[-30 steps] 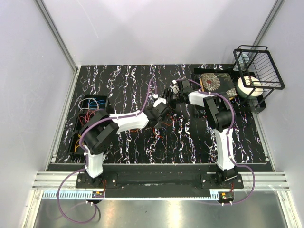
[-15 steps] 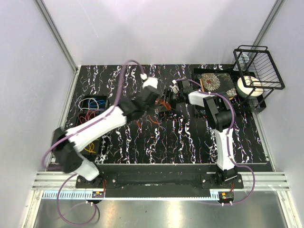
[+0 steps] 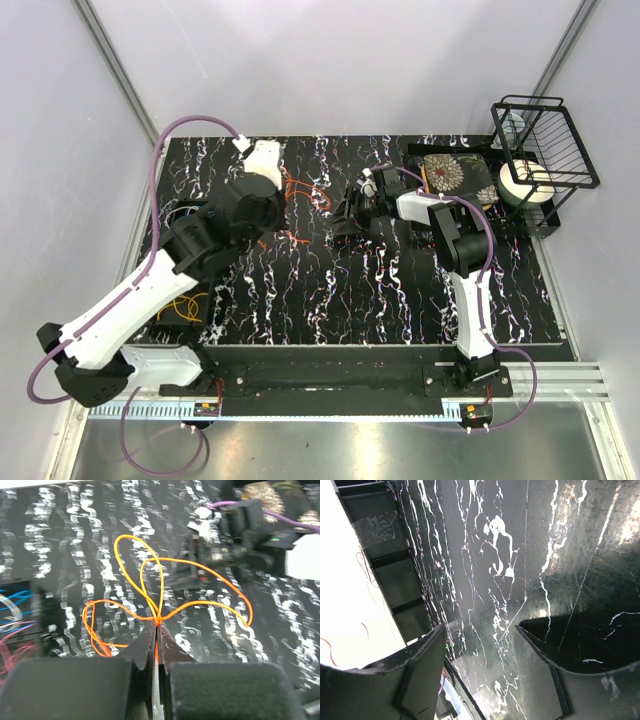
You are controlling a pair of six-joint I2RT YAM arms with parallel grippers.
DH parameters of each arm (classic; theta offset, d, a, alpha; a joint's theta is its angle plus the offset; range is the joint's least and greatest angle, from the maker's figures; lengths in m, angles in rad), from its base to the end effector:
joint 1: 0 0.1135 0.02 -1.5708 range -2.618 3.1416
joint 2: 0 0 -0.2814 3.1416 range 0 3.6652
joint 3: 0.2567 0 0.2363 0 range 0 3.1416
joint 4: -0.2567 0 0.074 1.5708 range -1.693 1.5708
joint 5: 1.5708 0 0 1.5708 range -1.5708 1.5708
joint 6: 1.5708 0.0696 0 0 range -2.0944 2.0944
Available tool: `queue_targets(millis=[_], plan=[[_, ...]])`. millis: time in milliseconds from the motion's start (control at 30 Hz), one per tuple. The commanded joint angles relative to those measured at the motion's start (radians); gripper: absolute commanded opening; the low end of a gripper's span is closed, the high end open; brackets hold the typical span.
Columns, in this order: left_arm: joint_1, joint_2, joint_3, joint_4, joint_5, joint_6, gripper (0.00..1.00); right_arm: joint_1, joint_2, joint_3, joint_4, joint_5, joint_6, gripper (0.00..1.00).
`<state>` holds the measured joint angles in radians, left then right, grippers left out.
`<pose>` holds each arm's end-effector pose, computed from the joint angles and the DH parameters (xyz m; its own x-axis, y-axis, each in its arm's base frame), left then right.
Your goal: Untangle the cables
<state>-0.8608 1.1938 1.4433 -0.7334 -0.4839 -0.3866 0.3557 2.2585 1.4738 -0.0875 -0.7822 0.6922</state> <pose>0.1830 -0.1633 0.4266 -0.4328 -0.0085 -0.9015 0.2588 0.9567 -0.1333 0.4348 0.2139 0.1174 -0.9815 0.1184 -0.1506 -0.0592 0.5606 0.8260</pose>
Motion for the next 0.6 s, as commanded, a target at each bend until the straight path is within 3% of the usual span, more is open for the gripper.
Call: queue_targets(millis=[0,200,567], plan=[[0.003,-0.065,0.040,-0.055,-0.165,0.052,0.00,0.006,0.044,-0.020,-0.097,0.123,-0.065,0.64],[0.058,-0.169,-0.058,-0.126,-0.314,0.032,0.00,0.006,0.047,-0.018,-0.097,0.121,-0.065,0.64],[0.405,-0.290,-0.199,-0.127,-0.207,-0.024,0.00,0.008,0.056,-0.015,-0.095,0.118,-0.060,0.64]])
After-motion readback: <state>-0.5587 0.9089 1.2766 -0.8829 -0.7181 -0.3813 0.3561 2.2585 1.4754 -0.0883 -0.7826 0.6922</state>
